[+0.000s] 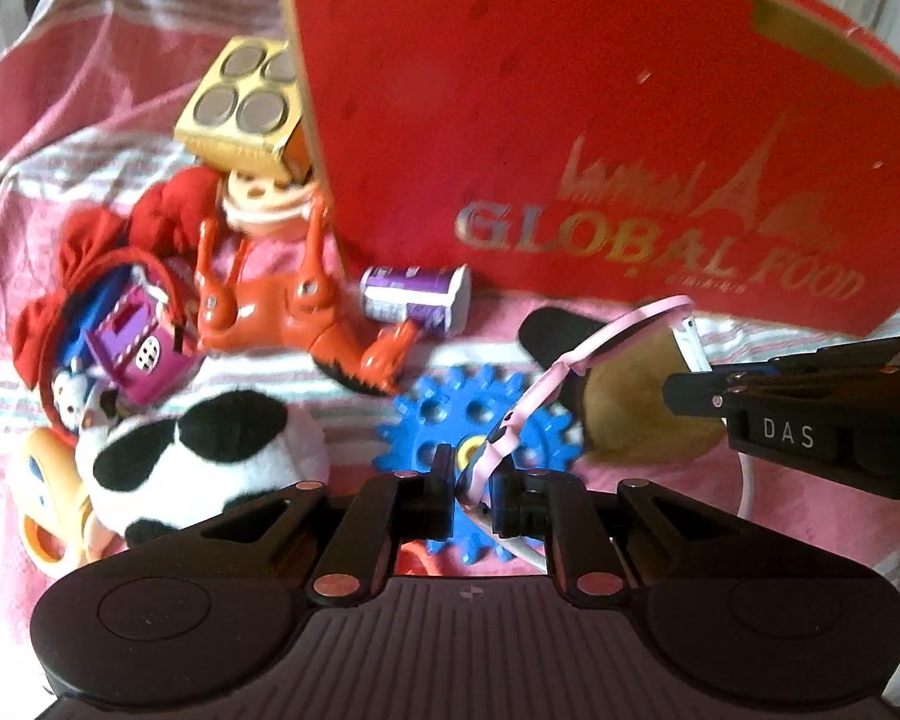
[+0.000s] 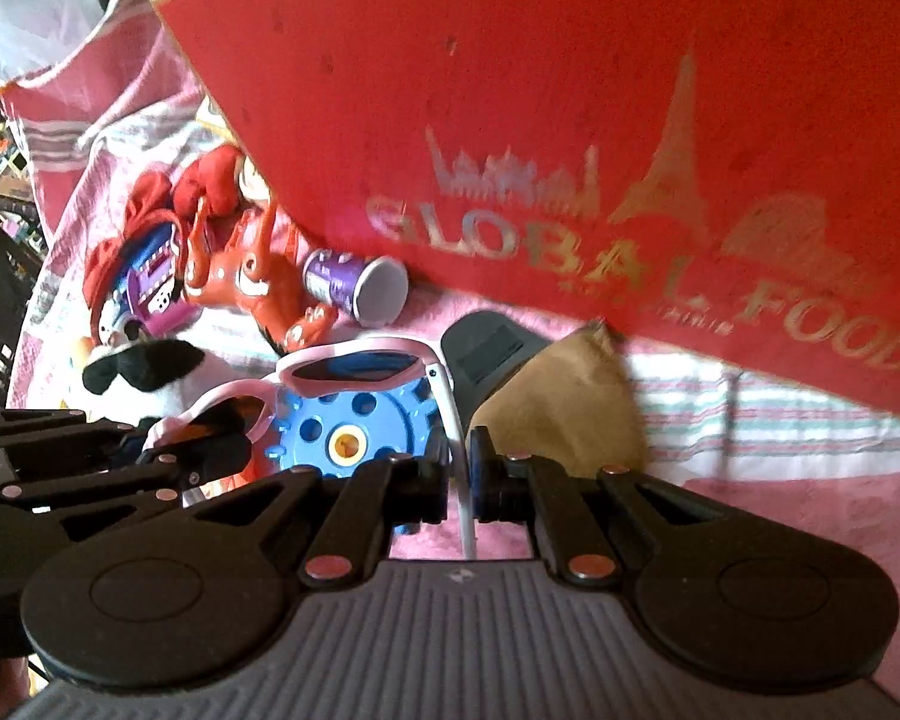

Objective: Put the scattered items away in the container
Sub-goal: 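Carry the sunglasses with both grippers into the red box and open both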

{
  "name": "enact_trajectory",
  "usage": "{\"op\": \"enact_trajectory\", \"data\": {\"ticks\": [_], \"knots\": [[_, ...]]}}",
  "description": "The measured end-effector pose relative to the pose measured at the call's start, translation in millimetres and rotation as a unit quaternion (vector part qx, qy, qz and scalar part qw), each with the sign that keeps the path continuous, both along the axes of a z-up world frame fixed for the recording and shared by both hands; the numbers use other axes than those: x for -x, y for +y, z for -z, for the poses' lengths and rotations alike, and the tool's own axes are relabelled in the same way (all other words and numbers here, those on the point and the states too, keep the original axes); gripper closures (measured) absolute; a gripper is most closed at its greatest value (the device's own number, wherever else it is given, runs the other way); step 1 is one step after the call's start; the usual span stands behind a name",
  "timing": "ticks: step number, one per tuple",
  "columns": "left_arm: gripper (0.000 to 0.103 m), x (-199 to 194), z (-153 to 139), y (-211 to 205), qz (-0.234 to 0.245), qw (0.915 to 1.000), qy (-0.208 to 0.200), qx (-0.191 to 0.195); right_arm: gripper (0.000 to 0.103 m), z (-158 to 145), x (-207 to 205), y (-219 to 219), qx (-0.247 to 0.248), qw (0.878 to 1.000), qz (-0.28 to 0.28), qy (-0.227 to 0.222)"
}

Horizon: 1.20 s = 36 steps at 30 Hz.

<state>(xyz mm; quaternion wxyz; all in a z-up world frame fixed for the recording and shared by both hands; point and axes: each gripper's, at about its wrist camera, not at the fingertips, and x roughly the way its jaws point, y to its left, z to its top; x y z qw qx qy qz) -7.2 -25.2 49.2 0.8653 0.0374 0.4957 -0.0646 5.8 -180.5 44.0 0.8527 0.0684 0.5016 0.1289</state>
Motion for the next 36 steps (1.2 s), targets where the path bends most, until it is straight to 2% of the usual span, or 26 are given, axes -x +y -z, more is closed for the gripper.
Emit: {"op": "enact_trajectory", "data": {"ticks": [6,15,19,24,28,31,32,33,34,35,36], "knots": [[0.097,5,-30,-12,0.017,0.9991,-0.036,0.014,0.095,-31,8,-16,-0.001,0.999,0.012,-0.032],[0.097,-6,-106,-33,0.051,0.9914,-0.114,0.041,0.097,-104,9,-45,-0.006,0.992,0.020,-0.121],[0.097,-31,-150,-58,0.085,0.9830,-0.156,0.045,0.096,-146,-6,-73,-0.012,0.984,0.039,-0.171],[0.097,-77,-189,-120,0.126,0.9715,-0.200,0.017,0.097,-183,-37,-111,0.018,0.971,0.075,-0.228],[0.097,-118,-197,-160,0.139,0.9714,-0.192,0.015,0.097,-192,-67,-140,0.051,0.963,0.107,-0.240],[0.095,-145,-189,-182,0.144,0.9740,-0.175,0.010,0.095,-184,-88,-157,0.065,0.963,0.122,-0.232],[0.090,-154,-185,-188,0.148,0.9750,-0.165,0.013,0.093,-179,-94,-161,0.071,0.963,0.126,-0.228],[0.070,-162,-181,-194,0.151,0.9762,-0.154,0.020,0.092,-174,-98,-165,0.076,0.962,0.132,-0.227],[0.053,-168,-176,-197,0.153,0.9769,-0.146,0.026,0.084,-170,-102,-172,0.080,0.961,0.138,-0.225],[0.041,-172,-171,-202,0.152,0.9778,-0.143,0.020,0.058,-166,-106,-176,0.080,0.962,0.142,-0.220],[0.025,-174,-166,-207,0.147,0.9783,-0.146,-0.002,0.045,-162,-109,-181,0.078,0.962,0.150,-0.214]]}}
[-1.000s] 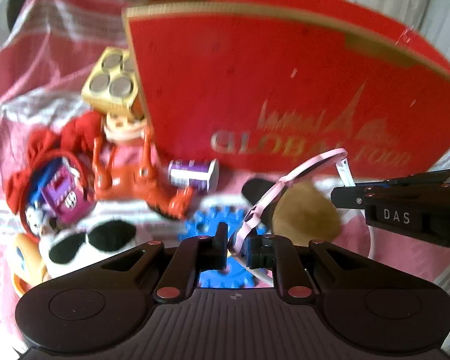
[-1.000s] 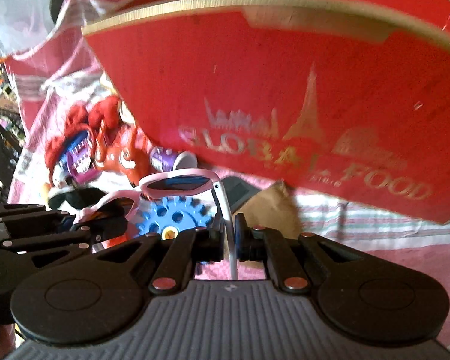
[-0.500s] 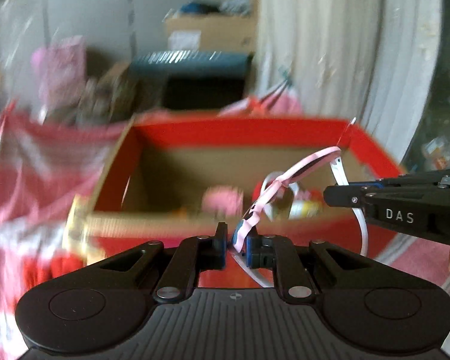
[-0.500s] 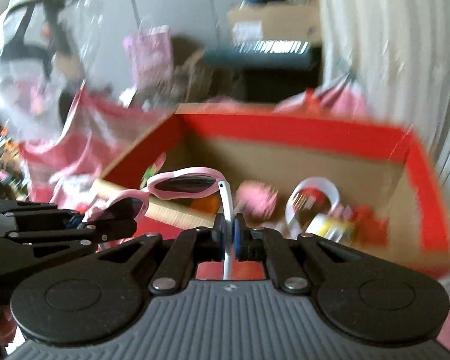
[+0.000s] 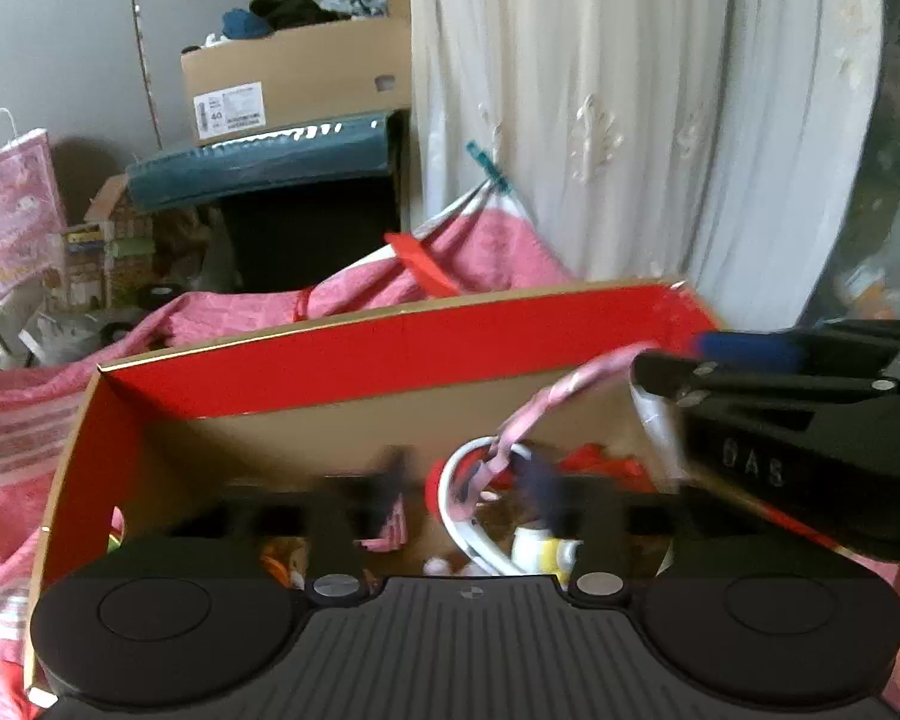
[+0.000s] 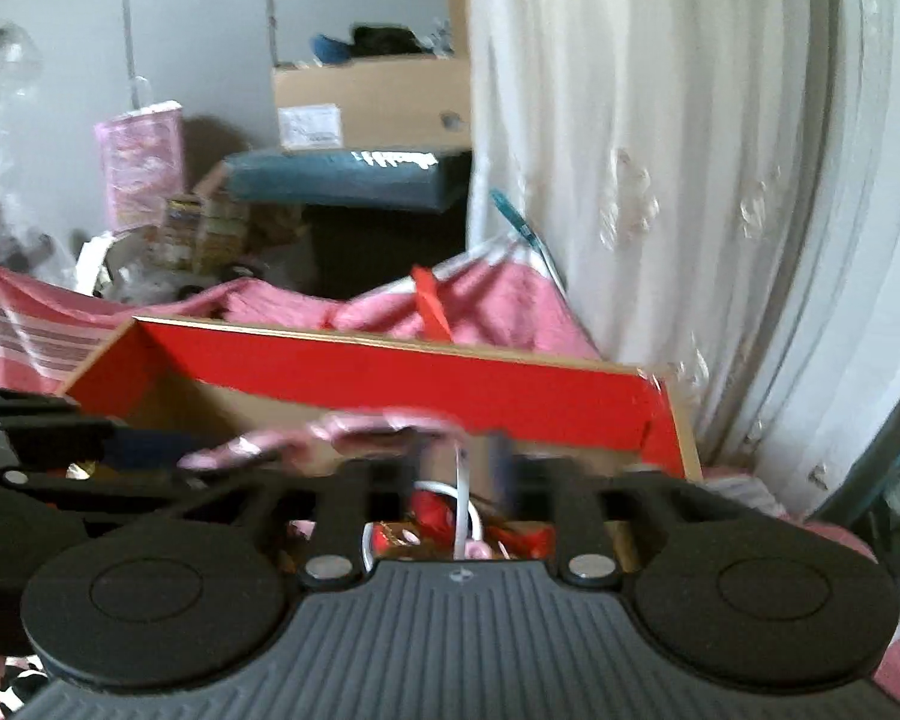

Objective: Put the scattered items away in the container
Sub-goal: 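Carry the sunglasses with both grippers into the red box and open both, then move both grippers back from the box to the toys on the cloth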

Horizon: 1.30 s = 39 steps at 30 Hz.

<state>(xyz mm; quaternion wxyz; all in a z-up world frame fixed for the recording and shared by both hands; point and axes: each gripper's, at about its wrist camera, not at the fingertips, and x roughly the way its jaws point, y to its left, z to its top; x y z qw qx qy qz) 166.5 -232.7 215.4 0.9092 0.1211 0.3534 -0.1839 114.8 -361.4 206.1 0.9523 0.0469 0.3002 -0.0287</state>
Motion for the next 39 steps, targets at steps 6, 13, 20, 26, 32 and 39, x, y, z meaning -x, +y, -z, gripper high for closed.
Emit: {"op": "enact_trajectory", "data": {"ticks": [6,13,20,26,32,39], "knots": [[0.010,1,21,6,-0.006,0.9987,-0.014,-0.048,0.017,19,4,-8,-0.008,1.000,-0.006,-0.001],[0.010,4,26,32,-0.022,0.9983,-0.004,-0.053,0.016,25,9,4,-0.028,0.999,-0.017,0.009],[0.010,31,13,59,-0.017,0.9985,-0.018,-0.049,0.016,16,24,24,-0.036,0.999,-0.029,0.003],[0.010,69,6,88,-0.004,0.9986,-0.025,-0.047,0.015,6,49,46,-0.039,0.997,-0.065,-0.005],[0.009,114,4,129,0.010,0.9990,-0.025,-0.036,0.016,2,83,77,-0.013,0.993,-0.119,-0.010],[0.007,151,40,175,0.015,0.9993,0.026,-0.019,0.015,29,120,103,-0.033,0.981,-0.188,0.032]]}}
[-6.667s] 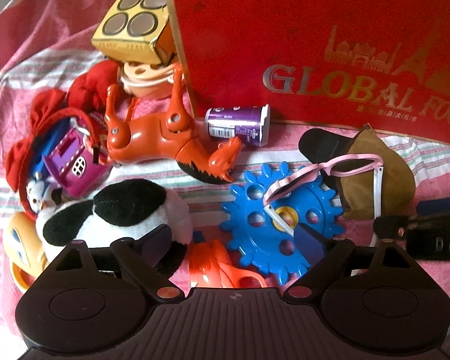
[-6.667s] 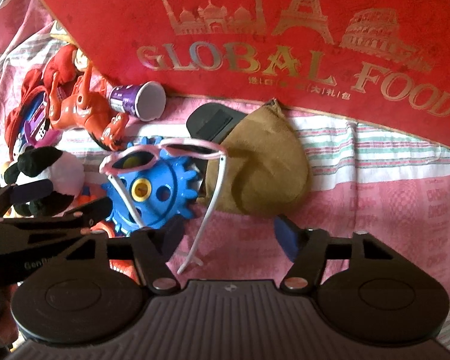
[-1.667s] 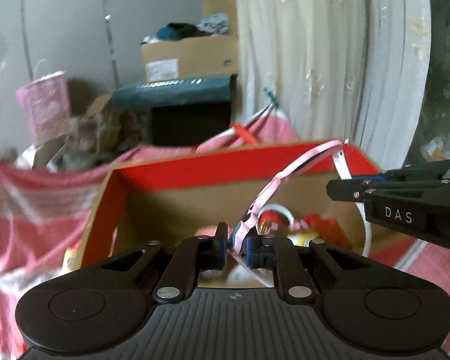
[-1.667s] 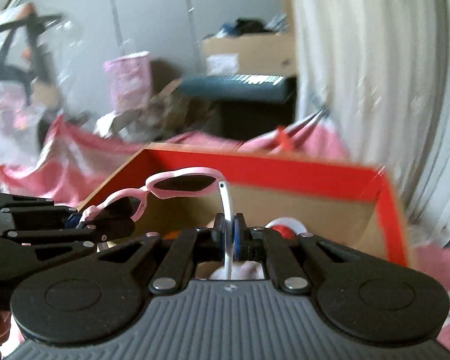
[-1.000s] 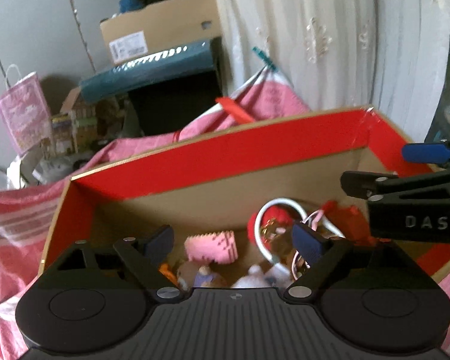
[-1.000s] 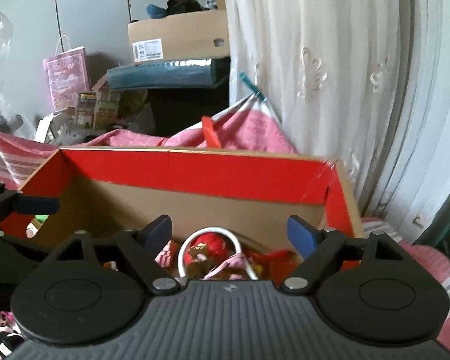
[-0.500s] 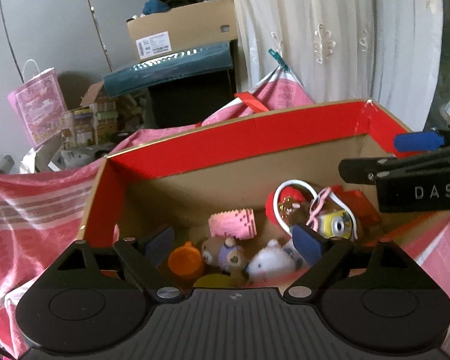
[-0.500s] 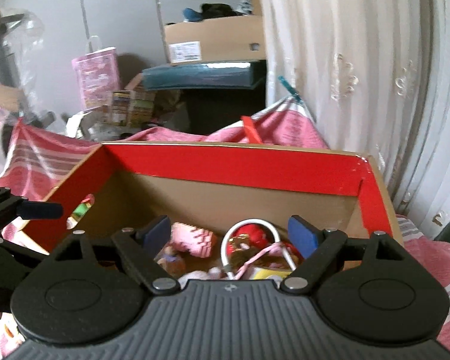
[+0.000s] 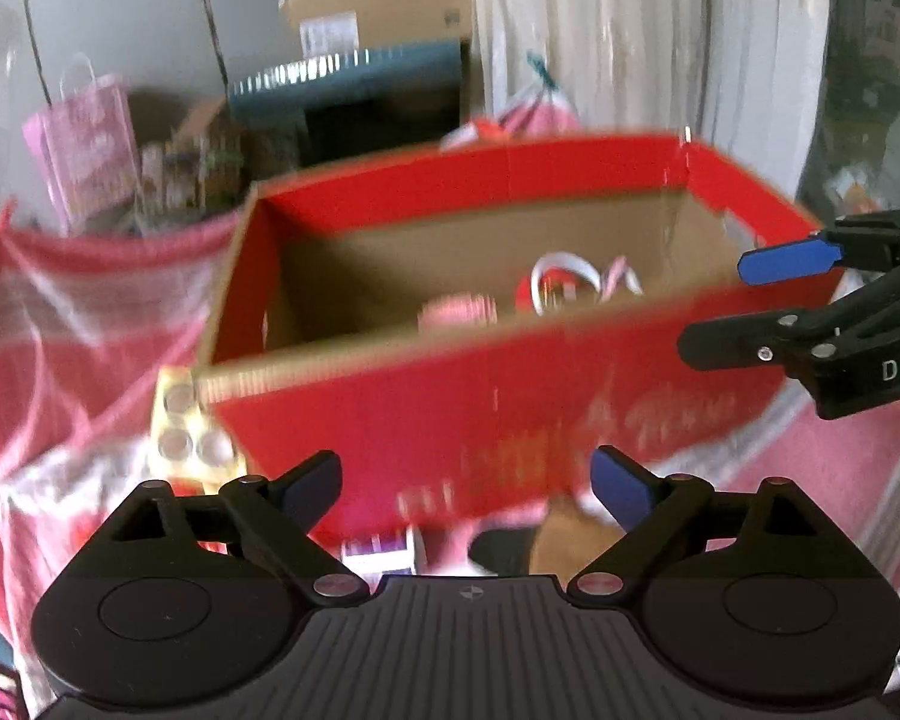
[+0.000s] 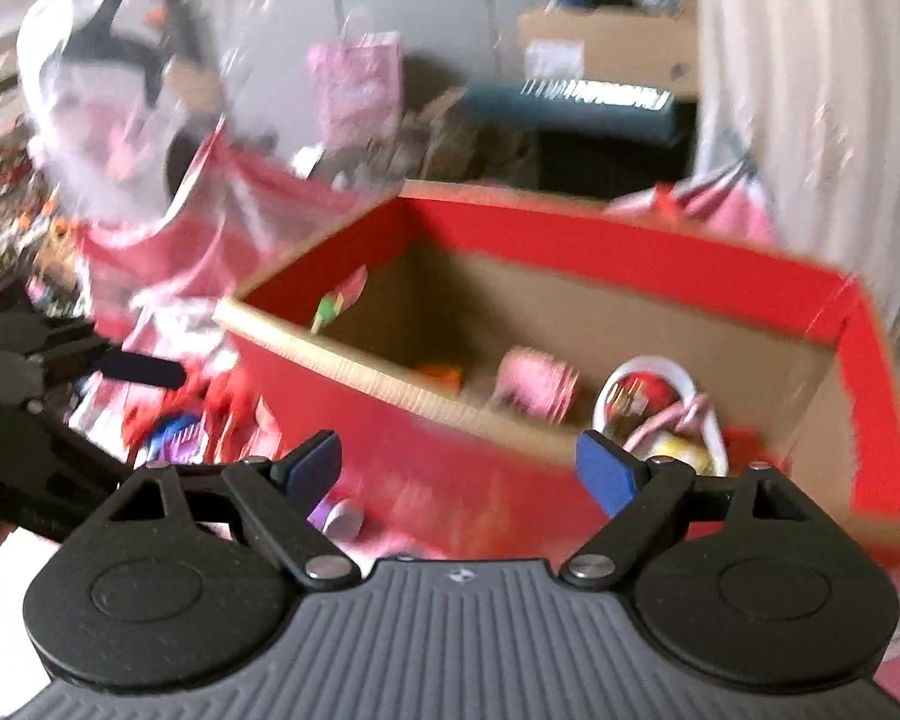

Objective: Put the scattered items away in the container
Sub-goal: 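Move both grippers back from the box to the toys on the cloth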

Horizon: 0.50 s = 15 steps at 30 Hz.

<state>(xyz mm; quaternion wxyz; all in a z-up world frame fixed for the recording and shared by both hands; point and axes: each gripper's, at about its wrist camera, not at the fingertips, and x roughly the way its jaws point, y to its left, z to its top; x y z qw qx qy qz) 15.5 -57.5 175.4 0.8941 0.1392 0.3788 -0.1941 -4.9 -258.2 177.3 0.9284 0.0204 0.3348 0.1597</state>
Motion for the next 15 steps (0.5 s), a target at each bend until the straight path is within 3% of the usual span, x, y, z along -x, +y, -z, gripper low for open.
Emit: {"op": "enact_trajectory", "data": {"ticks": [9,15], "knots": [[0.007,0,120,-2,0.010,0.9932,0.107,-0.045,0.017,112,-17,16,0.017,0.989,0.023,0.142],[0.007,5,179,-27,0.052,0.9890,0.125,-0.060,0.026,185,-30,15,-0.003,0.973,0.063,0.221]]}}
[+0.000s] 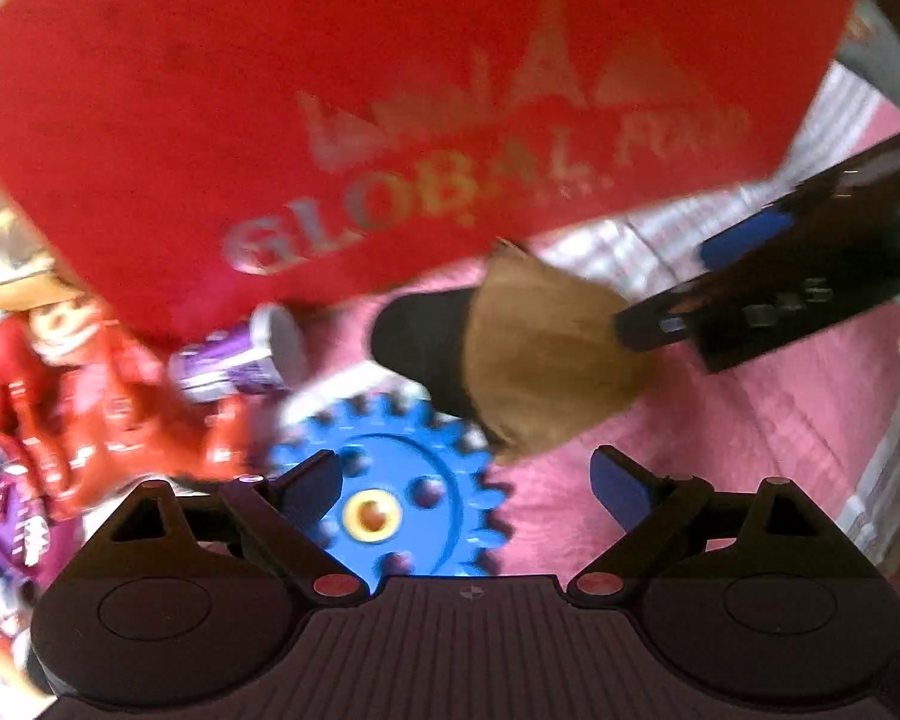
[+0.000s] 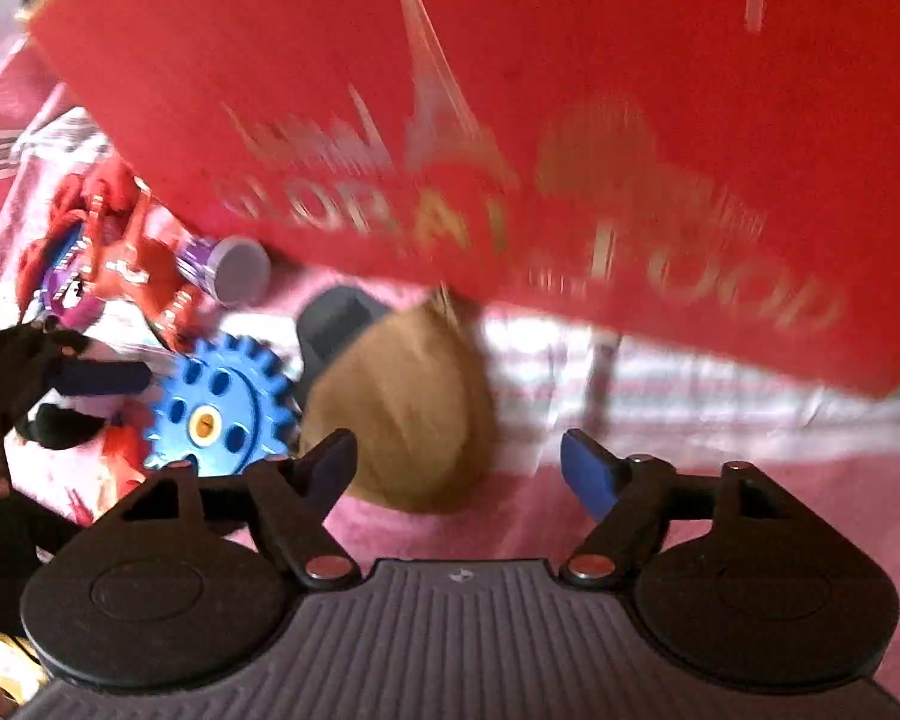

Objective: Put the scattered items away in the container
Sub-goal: 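Move both grippers back from the box to the toys on the cloth, then reach the right gripper to the tan pouch beside the red box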

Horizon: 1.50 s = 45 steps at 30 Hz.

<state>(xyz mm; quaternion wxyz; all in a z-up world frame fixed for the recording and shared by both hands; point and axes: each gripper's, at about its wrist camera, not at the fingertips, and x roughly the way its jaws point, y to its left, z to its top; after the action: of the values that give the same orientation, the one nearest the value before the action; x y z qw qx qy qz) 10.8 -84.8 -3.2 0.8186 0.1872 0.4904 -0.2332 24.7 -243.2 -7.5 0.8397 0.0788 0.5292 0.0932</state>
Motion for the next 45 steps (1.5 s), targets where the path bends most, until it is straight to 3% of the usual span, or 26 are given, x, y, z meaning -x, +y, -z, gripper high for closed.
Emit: {"op": "enact_trajectory", "data": {"ticks": [4,14,18,21,22,31,45], "knots": [[0.007,-2,15,-13,0.022,0.9995,0.021,0.008,0.029,21,-6,0,-0.027,0.999,0.014,0.017],[0.007,-25,37,-30,0.022,0.9976,0.052,0.040,0.027,37,-19,-3,-0.052,0.998,0.004,0.024],[0.008,-29,41,-36,0.024,0.9978,0.045,0.043,0.025,38,-19,-5,-0.059,0.998,-0.004,0.013],[0.009,-33,44,-39,0.021,0.9973,0.051,0.048,0.026,37,-18,-6,-0.063,0.998,-0.006,0.016],[0.009,-33,43,-40,0.020,0.9974,0.050,0.047,0.031,36,-17,-5,-0.070,0.997,-0.008,0.020],[0.017,-31,46,-35,0.006,0.9977,0.044,0.050,0.032,24,-13,-3,-0.080,0.996,-0.010,0.034],[0.028,-7,32,-15,-0.030,0.9953,0.037,0.084,0.032,-10,5,11,-0.094,0.995,-0.032,0.008]]}}
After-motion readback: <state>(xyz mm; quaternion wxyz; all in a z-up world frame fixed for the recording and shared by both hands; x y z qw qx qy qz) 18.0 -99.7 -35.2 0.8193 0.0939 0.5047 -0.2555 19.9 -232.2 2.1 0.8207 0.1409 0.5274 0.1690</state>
